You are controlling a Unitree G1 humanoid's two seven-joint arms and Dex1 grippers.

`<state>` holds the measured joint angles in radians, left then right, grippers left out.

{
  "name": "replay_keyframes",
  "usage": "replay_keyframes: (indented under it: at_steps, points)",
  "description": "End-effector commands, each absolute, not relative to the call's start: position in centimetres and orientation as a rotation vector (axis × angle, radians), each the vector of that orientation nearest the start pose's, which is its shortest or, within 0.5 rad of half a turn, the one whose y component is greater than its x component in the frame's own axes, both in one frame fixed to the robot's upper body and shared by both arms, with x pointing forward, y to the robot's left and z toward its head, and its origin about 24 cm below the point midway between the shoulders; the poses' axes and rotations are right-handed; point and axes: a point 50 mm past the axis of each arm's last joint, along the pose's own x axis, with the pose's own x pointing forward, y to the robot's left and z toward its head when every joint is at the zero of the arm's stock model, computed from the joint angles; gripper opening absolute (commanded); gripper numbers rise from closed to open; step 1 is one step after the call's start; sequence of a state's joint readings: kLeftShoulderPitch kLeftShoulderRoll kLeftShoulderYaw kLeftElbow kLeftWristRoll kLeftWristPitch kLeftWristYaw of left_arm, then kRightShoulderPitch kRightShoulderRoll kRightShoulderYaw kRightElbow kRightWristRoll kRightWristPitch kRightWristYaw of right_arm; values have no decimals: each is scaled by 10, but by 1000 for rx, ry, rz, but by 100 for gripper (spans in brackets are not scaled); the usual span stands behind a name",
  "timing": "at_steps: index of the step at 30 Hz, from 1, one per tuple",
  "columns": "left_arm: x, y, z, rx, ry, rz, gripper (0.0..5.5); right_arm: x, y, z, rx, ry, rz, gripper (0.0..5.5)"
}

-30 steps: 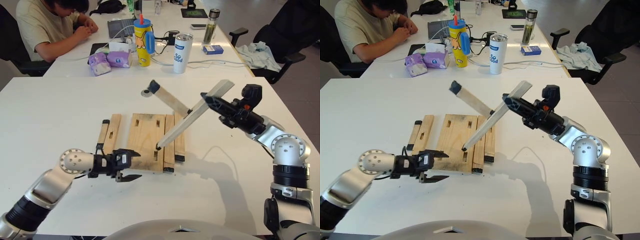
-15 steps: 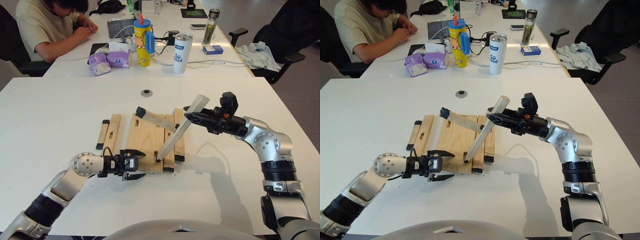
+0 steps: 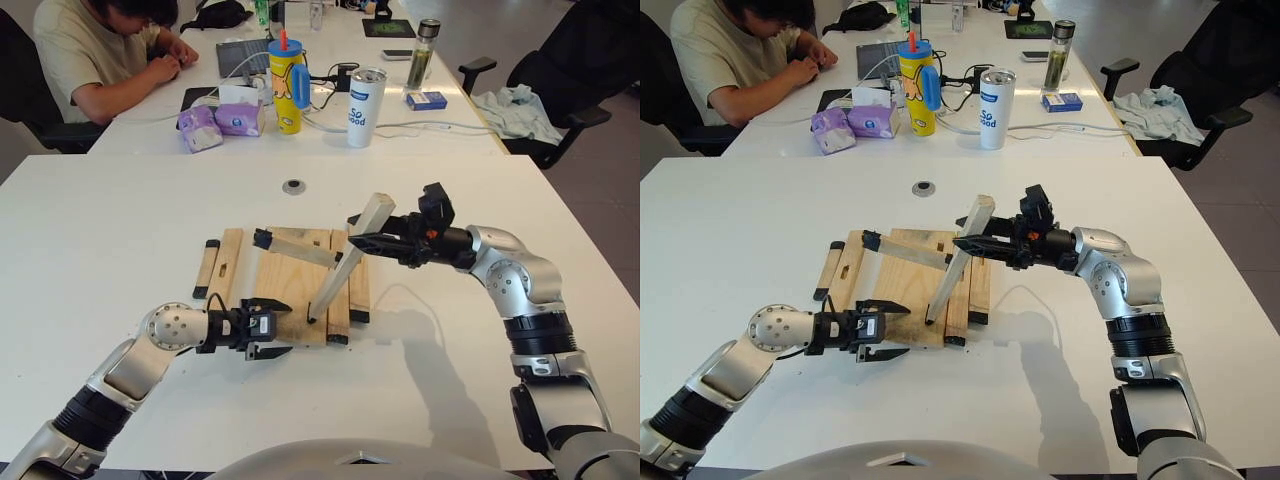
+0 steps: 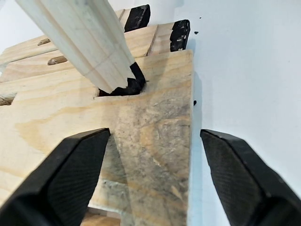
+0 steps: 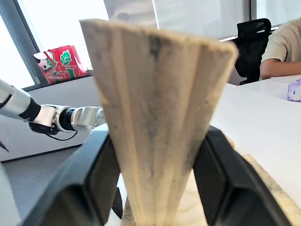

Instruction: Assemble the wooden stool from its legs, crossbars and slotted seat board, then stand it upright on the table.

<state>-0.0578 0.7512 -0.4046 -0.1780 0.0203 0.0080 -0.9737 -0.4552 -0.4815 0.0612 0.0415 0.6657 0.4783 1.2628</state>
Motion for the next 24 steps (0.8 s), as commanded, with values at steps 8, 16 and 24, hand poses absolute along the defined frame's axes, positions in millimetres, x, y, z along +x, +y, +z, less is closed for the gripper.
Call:
replay_keyframes:
  at_steps: [8, 16, 24]
  points:
    - [197, 163, 15, 662, 516, -1236, 357, 255, -129, 125, -151, 52, 1386, 205]
    - [203, 167, 0, 657, 591, -1089, 357, 270, -120, 142, -252, -35, 1310, 307]
    - [215, 172, -8, 650, 631, -978, 357, 284, -142, 168, -379, -84, 1231, 312]
